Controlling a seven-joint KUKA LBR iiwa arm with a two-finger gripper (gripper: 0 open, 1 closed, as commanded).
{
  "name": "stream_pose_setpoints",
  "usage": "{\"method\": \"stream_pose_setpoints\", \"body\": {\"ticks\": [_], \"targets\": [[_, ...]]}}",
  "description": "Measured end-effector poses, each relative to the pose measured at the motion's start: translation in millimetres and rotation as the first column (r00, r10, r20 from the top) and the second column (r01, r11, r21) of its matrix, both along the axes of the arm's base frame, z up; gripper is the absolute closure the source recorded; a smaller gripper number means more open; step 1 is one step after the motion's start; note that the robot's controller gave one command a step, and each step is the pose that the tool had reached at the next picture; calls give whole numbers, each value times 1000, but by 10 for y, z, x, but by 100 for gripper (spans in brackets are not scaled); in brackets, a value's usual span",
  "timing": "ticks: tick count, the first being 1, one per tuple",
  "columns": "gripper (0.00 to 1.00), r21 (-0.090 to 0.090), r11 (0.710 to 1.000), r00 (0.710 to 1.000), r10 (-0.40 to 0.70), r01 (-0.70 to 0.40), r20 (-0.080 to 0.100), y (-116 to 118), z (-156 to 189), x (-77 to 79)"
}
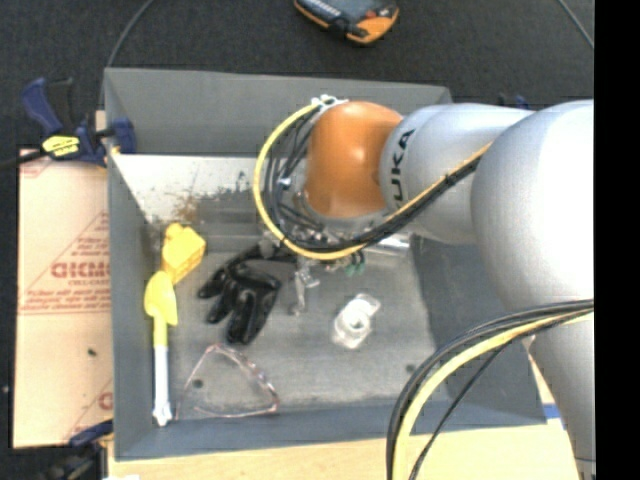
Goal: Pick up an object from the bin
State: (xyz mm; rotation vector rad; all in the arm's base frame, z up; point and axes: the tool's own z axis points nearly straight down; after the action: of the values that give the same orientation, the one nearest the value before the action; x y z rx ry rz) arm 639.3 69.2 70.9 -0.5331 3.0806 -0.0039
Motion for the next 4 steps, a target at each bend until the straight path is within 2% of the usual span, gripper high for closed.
{"method": "stream_pose_setpoints", "body": {"ticks": [1, 2, 3, 4], "targets": [[0, 7, 985, 985, -171, 171, 12, -432, 724, 38], [0, 1, 1000, 1000, -3, 3, 4, 26, 197, -45], [0, 3, 999, 999, -51, 51, 14, -241, 132, -330], [0, 1, 999, 999, 33, -33, 9, 630, 22, -19]]}}
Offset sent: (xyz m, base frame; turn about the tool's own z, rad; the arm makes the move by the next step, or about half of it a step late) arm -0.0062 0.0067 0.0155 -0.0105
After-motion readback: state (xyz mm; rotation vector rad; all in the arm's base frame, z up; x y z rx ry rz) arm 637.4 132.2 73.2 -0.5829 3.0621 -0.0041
